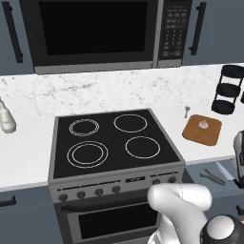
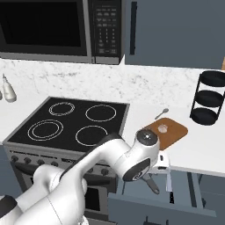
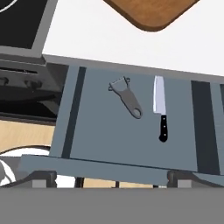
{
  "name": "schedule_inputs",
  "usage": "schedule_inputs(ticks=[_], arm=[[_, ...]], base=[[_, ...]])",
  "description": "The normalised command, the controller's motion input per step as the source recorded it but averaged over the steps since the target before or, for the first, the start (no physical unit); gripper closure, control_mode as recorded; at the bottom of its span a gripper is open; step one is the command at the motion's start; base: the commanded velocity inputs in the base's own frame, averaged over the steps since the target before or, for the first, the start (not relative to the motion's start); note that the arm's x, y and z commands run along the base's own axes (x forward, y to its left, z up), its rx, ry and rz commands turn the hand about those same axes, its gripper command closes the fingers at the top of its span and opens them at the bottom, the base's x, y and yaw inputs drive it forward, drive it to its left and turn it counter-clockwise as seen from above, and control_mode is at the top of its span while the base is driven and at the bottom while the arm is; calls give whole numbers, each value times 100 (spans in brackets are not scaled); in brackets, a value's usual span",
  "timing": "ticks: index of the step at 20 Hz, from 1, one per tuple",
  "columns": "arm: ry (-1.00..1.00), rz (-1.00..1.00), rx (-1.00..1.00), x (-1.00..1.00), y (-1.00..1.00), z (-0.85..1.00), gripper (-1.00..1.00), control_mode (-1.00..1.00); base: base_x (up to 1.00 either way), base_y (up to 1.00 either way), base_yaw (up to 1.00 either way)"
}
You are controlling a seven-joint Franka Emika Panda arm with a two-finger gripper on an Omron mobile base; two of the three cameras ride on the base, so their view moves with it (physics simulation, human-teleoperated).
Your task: Place the appropriate cutting tool for cutting the garlic skin on the cutting board.
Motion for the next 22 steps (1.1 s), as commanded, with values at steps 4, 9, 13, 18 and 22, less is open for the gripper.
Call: schedule_inputs(ticks=[4,9,13,18,22], arm=[[0,-4,0,15,-67,-8,-100,-100],[-3,-4,0,19,-60,-22,-100,-100],[-4,0,0,3,-13,-9,-100,-100],[-7,0,0,11,-8,-42,-100,-100],[-7,0,0,4,-12,-66,-100,-100]], base=[[0,0,0],[0,0,0],[0,0,0],[0,0,0],[0,0,0]])
